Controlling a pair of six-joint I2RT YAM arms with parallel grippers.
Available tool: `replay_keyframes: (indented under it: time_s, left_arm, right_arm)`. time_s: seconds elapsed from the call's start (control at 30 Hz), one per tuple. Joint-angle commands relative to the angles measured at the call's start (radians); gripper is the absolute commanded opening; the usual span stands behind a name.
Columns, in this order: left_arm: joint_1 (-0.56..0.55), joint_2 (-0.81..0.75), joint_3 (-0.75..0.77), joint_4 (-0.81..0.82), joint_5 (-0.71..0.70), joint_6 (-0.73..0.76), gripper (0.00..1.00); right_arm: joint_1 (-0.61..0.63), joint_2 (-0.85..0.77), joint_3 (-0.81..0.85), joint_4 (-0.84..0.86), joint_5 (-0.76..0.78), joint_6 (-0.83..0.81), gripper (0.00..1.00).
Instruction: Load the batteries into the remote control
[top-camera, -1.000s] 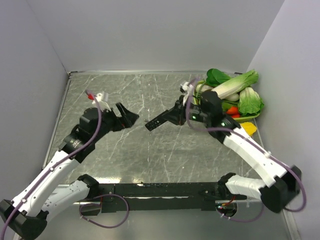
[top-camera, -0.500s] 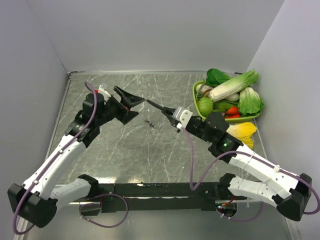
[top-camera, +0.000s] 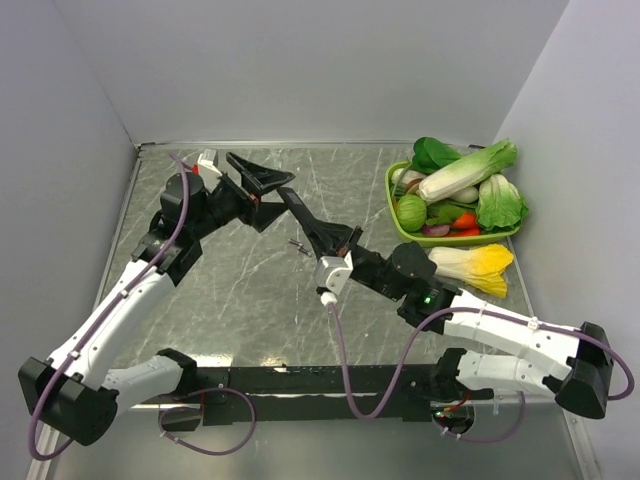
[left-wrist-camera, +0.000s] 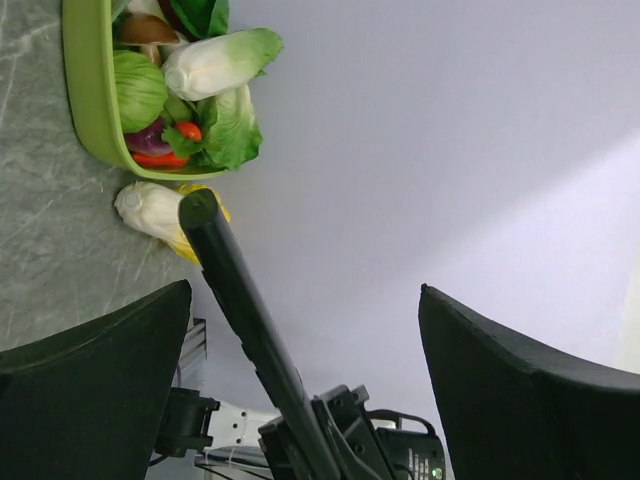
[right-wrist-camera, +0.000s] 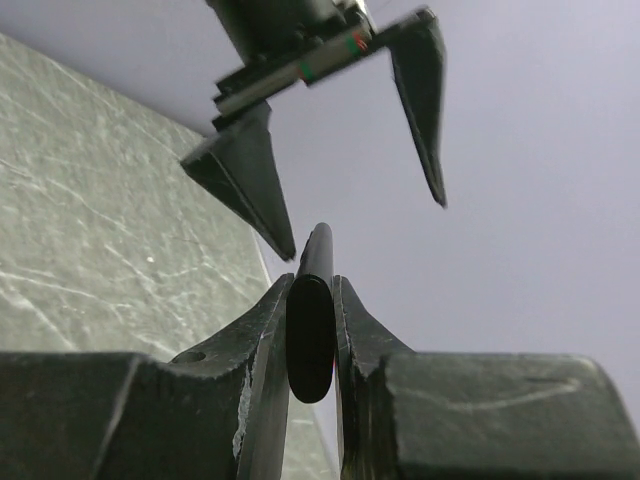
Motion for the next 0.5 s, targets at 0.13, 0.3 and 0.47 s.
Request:
replay_keyframes:
  time_s: [0.13, 0.3, 0.47]
  left_arm:
    - [-0.003, 0.074, 0.028, 0.015, 0.072, -0.044, 0.96]
    - [-0.001, 0.082, 0.037, 0.01, 0.066, -0.027, 0.81]
    - [0.003, 0.089, 0.052, -0.002, 0.066, -0.006, 0.69]
  right_arm:
    - [0.064, 0.052, -0.005, 0.168, 0.073, -0.187, 0.0]
    - [0.09, 0.078, -0.02, 0.19, 0.088, -0.257, 0.0]
    - [0.104, 0.096, -0.046, 0.22, 0.123, -0.299, 0.0]
